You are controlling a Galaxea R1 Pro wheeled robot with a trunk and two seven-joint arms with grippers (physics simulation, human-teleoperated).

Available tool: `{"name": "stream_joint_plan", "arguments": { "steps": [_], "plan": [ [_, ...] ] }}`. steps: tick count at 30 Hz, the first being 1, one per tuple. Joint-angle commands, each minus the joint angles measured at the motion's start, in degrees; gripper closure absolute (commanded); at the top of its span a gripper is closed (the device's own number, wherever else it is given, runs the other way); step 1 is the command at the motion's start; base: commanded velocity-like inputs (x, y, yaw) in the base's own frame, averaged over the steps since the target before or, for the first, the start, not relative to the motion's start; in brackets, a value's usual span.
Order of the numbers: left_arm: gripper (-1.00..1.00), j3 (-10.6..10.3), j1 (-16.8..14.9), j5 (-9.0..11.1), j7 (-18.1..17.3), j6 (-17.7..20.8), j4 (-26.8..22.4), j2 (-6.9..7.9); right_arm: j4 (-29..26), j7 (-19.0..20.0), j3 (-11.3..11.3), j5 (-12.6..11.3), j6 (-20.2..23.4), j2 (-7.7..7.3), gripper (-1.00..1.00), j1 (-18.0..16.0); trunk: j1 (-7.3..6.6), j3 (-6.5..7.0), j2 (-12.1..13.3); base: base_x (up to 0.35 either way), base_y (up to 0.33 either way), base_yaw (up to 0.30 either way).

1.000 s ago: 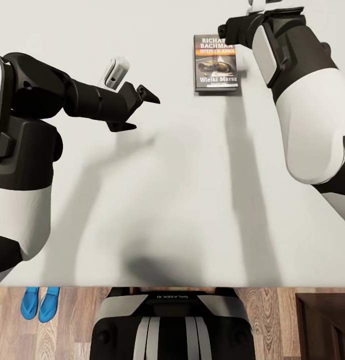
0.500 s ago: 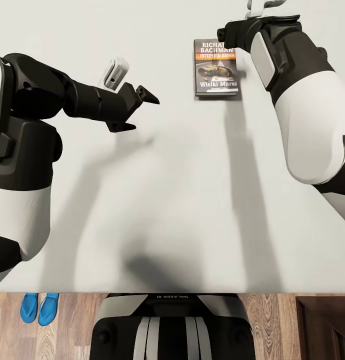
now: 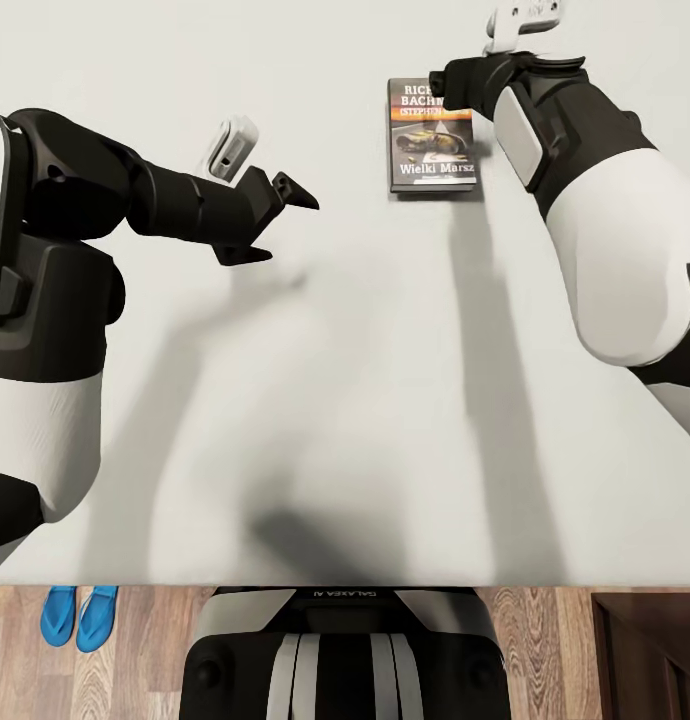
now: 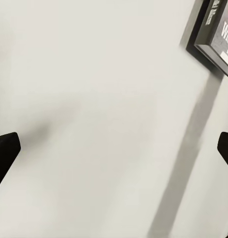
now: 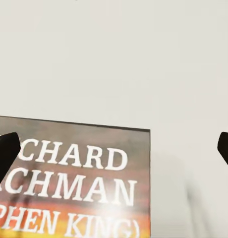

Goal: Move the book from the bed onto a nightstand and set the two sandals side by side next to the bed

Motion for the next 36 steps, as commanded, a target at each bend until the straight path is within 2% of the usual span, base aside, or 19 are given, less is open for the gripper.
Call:
{"name": "stream_joint_plan", "arguments": {
  "steps": [1,22,36],
  "plan": [
    [-1.00,-0.02,-0.04,0.21,0.36,0.52,-0.02,0.03,0.21,0.24,-0.48,0.56,0.00,0.10,-1.00,-0.07,0.00,-0.02,-0.01,0.001,0.000,0.000],
    [-1.00,-0.04,0.11,0.21,0.36,0.51,0.03,0.11,2.91,-0.51,-0.72,0.25,-0.67,0.57,-1.00,-0.85,0.00,-0.02,-0.01,0.000,0.000,0.000],
    [-1.00,-0.10,0.31,0.21,0.36,0.54,-0.01,0.12,6.70,-3.13,-0.85,0.22,-0.57,0.63,-1.00,-0.84,0.00,-0.02,-0.01,0.000,0.000,0.000]
  ]
}}
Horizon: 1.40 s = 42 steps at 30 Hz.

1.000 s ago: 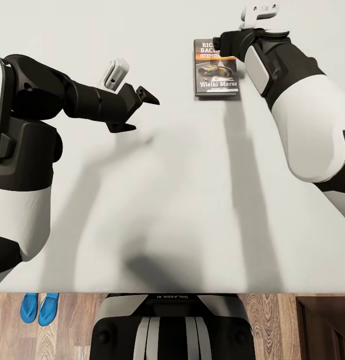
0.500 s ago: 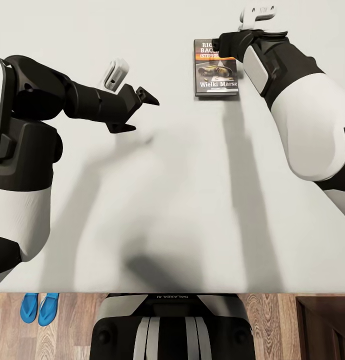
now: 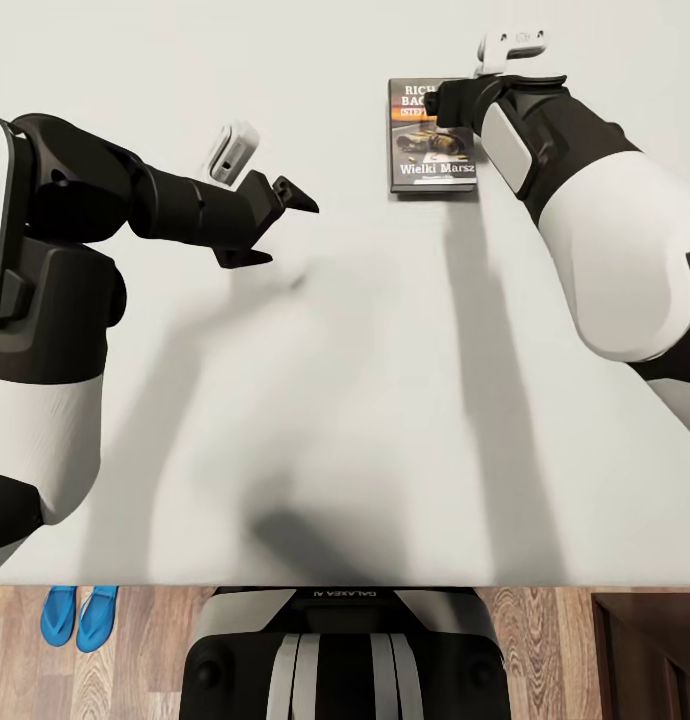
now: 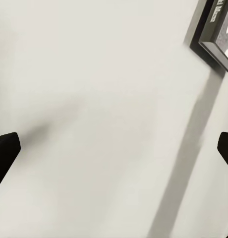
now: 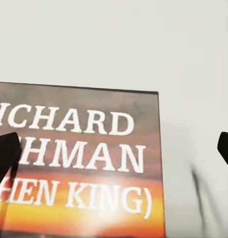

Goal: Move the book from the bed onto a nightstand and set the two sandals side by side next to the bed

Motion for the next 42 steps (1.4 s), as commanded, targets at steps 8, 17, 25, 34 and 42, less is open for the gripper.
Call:
{"name": "stream_joint_plan", "arguments": {
  "steps": [8,17,25,34,42],
  "plan": [
    [-1.00,-0.02,0.30,0.21,0.37,0.50,-0.05,0.04,1.94,-0.33,-0.48,1.05,0.33,0.05,-1.00,0.43,0.01,-0.03,-0.01,0.000,0.000,0.000],
    [-1.00,0.04,0.62,0.21,0.37,0.52,-0.03,0.04,1.99,-0.36,-0.44,1.06,0.34,0.05,-1.00,0.53,0.01,-0.03,-0.01,-0.005,0.000,0.000],
    [-1.00,0.06,0.70,0.21,0.35,0.52,-0.05,0.03,1.99,-0.37,-0.37,1.06,0.34,0.05,-1.00,0.54,0.01,-0.03,-0.01,-0.185,0.000,0.000],
    [-1.00,0.06,0.68,0.21,0.29,0.52,-0.05,0.03,1.98,-0.37,-0.28,1.06,0.34,0.05,-1.00,0.55,0.01,-0.03,-0.01,-0.047,0.000,0.000],
    [-1.00,0.06,0.67,0.21,0.32,0.51,-0.05,0.04,2.00,-0.37,-0.24,1.06,0.34,0.05,-1.00,0.55,0.01,-0.03,-0.01,-0.057,-0.030,0.000]
  ]
}}
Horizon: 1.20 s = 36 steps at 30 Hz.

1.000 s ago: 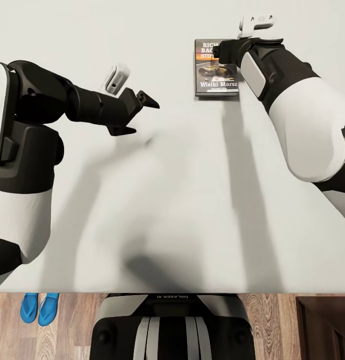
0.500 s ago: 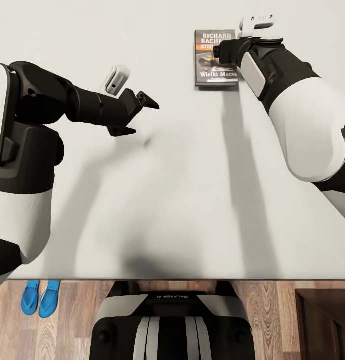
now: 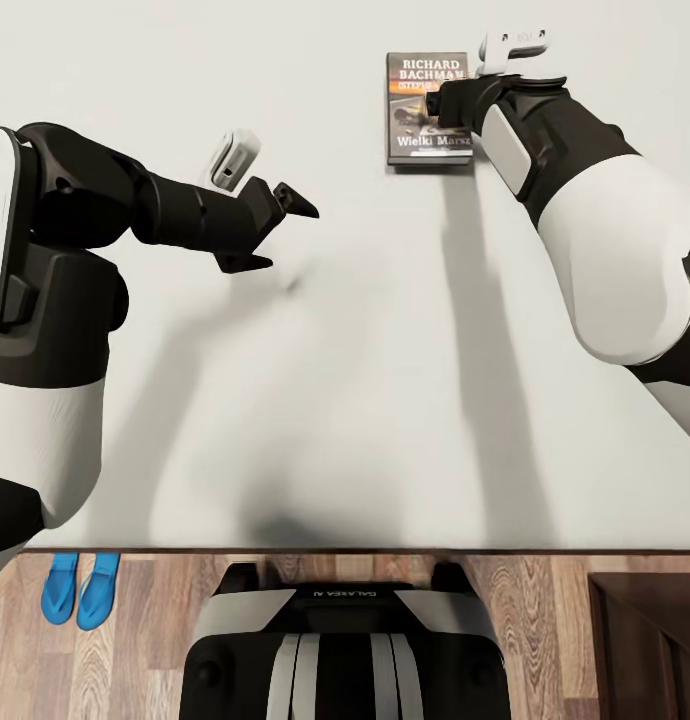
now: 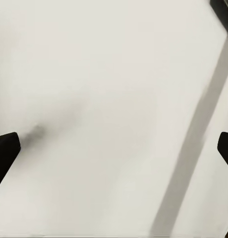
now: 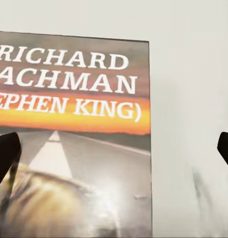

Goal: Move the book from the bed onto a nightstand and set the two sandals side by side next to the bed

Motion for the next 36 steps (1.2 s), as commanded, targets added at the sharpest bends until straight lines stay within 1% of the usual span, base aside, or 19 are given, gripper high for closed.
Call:
{"name": "stream_joint_plan", "arguments": {
  "steps": [1,8,12,13,14,15,18,23,36],
  "plan": [
    [-1.00,-0.02,-0.06,0.21,0.37,0.51,-0.03,0.03,2.93,-0.04,-0.36,0.69,0.32,0.05,-1.00,0.02,-0.01,-0.03,-0.01,-0.160,-0.091,0.000],
    [-1.00,-0.02,-0.04,0.21,0.35,0.52,-0.03,0.02,2.93,-0.04,-0.36,0.72,0.39,0.04,-1.00,-0.04,-0.01,-0.03,-0.01,-0.190,-0.101,0.000],
    [-1.00,-0.02,-0.04,0.21,0.34,0.51,-0.03,-0.02,2.96,-0.04,-0.36,0.78,1.52,0.04,-1.00,-0.31,-0.01,-0.03,-0.01,-0.092,-0.047,0.000],
    [-1.00,-0.02,-0.04,0.21,0.34,0.49,-0.03,-0.03,2.96,-0.04,-0.36,0.78,2.45,0.04,-1.00,-0.39,-0.01,-0.03,-0.01,-0.061,-0.031,0.000],
    [-1.00,-0.02,-0.05,0.21,0.34,0.47,-0.03,-0.02,2.92,-0.04,-0.34,0.75,4.79,0.06,-1.00,-0.51,-0.01,-0.03,-0.01,-0.039,-0.020,0.000],
    [-1.00,-0.02,-0.05,0.21,0.34,0.47,-0.03,-0.02,2.92,-0.04,-0.34,0.75,4.79,0.06,-1.00,-0.51,-0.01,-0.03,-0.01,-0.039,-0.020,0.000],
    [-1.00,-0.02,-0.06,0.21,0.34,0.48,-0.03,-0.04,2.80,-0.04,-0.32,0.69,7.65,0.20,-1.00,-0.67,-0.01,-0.03,-0.01,-0.025,-0.013,0.000],
    [-1.00,-0.02,-0.06,0.21,0.34,0.48,-0.03,-0.05,2.68,-0.04,-0.29,0.64,9.45,0.37,-1.00,-0.88,-0.01,-0.03,-0.01,-0.013,-0.007,0.000],
    [-1.00,-0.02,-0.06,0.21,0.34,0.50,-0.03,-0.06,2.30,-0.04,-0.28,0.61,10.52,0.48,-1.00,-1.02,-0.01,-0.03,-0.01,-0.003,-0.001,0.000]
  ]
}}
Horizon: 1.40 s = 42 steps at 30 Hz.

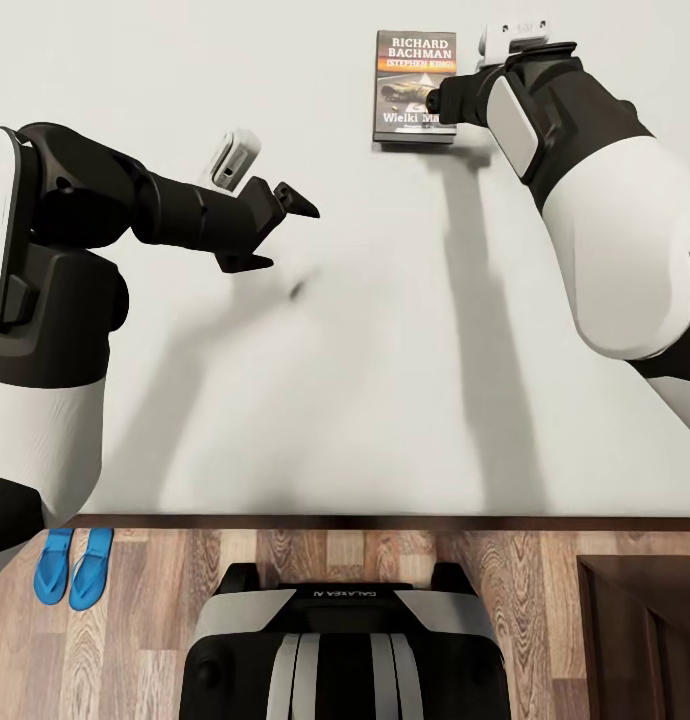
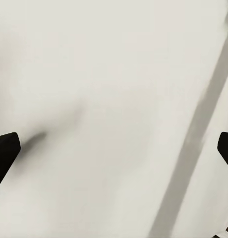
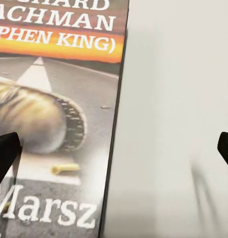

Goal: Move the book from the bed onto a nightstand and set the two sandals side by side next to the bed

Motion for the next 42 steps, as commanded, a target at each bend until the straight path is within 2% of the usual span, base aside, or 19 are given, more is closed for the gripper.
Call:
{"name": "stream_joint_plan", "arguments": {
  "steps": [1,16,28,42],
  "plan": [
    [-1.00,-0.02,-0.05,0.21,0.36,0.52,-0.03,0.03,5.07,0.04,-0.39,0.54,0.30,0.07,-1.00,0.01,0.01,-0.03,-0.01,0.000,0.000,0.000],
    [-1.00,0.02,-0.05,0.21,0.30,0.47,-0.03,0.03,4.92,0.04,-0.40,0.62,0.36,0.08,-1.00,-0.78,0.01,-0.03,-0.01,0.000,0.000,0.000],
    [-1.00,0.06,-0.05,0.21,0.30,0.45,-0.03,0.03,5.02,-0.02,-0.38,0.62,0.41,0.03,-1.00,-0.87,0.01,-0.03,-0.01,-0.176,0.000,0.000],
    [-1.00,0.13,-0.05,0.21,0.28,0.45,-0.03,0.03,4.96,-0.01,-0.38,0.62,0.37,0.02,-1.00,-1.00,0.01,-0.03,-0.01,-0.034,0.000,0.000]
  ]
}}
